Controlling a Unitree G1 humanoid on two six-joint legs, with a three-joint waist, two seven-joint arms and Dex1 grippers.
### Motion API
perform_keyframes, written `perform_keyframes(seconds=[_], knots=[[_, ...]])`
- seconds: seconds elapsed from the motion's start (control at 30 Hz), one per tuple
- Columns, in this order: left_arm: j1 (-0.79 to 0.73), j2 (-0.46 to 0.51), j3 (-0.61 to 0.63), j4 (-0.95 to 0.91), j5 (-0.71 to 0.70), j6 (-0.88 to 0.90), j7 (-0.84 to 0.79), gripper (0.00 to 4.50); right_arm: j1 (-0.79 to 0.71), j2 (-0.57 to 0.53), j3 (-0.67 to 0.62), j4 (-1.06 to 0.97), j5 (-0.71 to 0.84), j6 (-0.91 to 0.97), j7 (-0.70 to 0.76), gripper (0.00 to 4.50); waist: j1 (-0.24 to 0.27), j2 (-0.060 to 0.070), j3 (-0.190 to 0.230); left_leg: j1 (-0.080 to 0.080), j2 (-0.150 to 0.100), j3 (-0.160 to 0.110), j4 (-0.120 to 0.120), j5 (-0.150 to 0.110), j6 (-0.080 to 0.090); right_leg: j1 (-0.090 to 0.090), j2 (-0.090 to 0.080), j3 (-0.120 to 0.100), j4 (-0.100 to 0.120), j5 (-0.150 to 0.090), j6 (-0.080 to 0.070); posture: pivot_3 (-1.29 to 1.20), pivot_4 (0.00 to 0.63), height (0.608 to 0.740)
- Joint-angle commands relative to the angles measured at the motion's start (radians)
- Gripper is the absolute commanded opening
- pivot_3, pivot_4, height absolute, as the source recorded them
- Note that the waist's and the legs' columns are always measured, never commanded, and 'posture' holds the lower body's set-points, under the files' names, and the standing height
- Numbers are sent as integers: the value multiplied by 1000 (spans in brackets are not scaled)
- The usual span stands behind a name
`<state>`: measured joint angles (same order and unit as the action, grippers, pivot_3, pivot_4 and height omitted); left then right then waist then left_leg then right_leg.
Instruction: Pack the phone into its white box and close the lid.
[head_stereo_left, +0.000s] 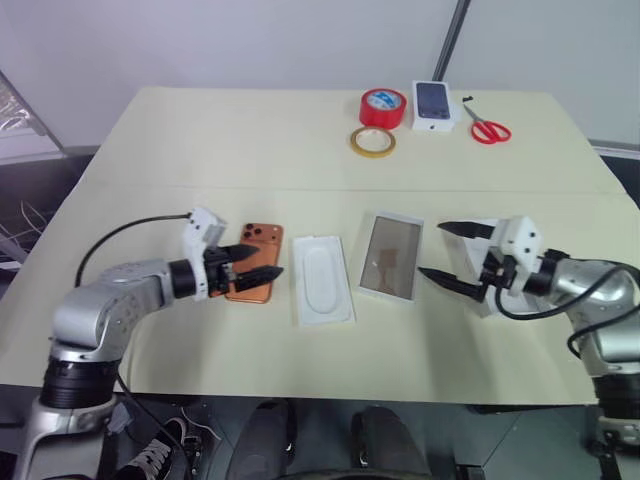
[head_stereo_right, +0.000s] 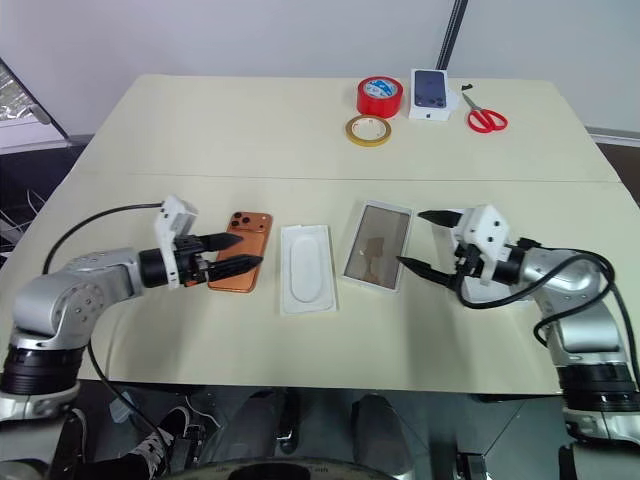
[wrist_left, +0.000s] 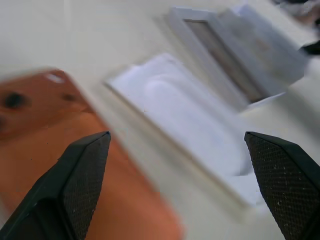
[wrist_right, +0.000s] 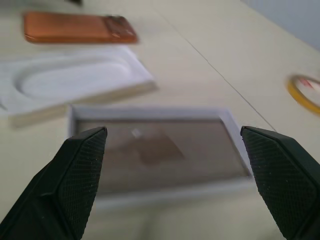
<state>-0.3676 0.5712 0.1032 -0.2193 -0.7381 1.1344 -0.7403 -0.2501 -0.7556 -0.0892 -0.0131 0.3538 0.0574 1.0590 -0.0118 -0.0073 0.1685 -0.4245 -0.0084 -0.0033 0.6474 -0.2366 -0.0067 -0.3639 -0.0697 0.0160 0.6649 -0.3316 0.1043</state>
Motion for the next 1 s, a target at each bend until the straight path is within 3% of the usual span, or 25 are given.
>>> perform_keyframes(seconds=[0.03, 0.23, 0.4, 0.63, 0.73, 0.93, 0.97, 1.0], knots=[[-13, -59, 26, -27, -78, 147, 87, 4500, -34, 16, 8, 9, -19, -18, -11, 4465, 0, -1, 0, 0, 0, 0, 0, 0, 0, 0, 0, 0, 0, 0, 0, 0, 150, 740], [-25, -139, 36, -38, -98, 233, 193, 4500, -21, 19, -1, 46, -39, -58, -9, 4465, 1, -1, 0, 1, 1, -1, 0, 0, 0, 0, 3, 0, 1, 0, 0, 0, 150, 740], [-69, -267, 67, 37, -80, 342, 317, 4500, -35, 26, 6, 68, -47, -74, -18, 4465, 3, -1, 0, 1, 1, -1, 1, 0, -1, 1, 3, 0, 1, 0, 0, 0, 150, 740], [-99, -320, 68, 94, -42, 393, 380, 4500, -49, 39, 10, 81, -61, -89, -27, 4465, 6, -1, 0, 6, 1, -1, 1, 1, -1, 7, 4, 0, 0, 0, 0, 0, 150, 740], [-118, -354, 86, 129, -30, 376, 402, 3683, -49, 41, 7, 87, -65, -97, -31, 4500, 11, -1, 0, 8, 0, -1, 1, 1, -1, 9, 4, 0, -1, 0, 0, 0, 150, 740], [-116, -374, 64, 143, -2, 385, 424, 625, -46, 53, 19, 82, -76, -108, -44, 4500, 23, -1, 0, 8, 0, -1, 1, 0, -1, 8, 3, 1, -1, 0, 0, 0, 150, 740], [-115, -373, 62, 144, 2, 387, 426, 186, -46, 55, 20, 83, -79, -111, -44, 4500, 24, -1, 0, 8, 0, -1, 1, 0, -1, 8, 3, 1, -1, 0, 0, 0, 150, 740], [-114, -371, 61, 144, 4, 388, 427, 81, -47, 55, 20, 83, -81, -113, -44, 4500, 24, 0, 0, 8, 0, -1, 1, 0, -1, 9, 3, 1, -1, 0, 0, 0, 150, 740]])
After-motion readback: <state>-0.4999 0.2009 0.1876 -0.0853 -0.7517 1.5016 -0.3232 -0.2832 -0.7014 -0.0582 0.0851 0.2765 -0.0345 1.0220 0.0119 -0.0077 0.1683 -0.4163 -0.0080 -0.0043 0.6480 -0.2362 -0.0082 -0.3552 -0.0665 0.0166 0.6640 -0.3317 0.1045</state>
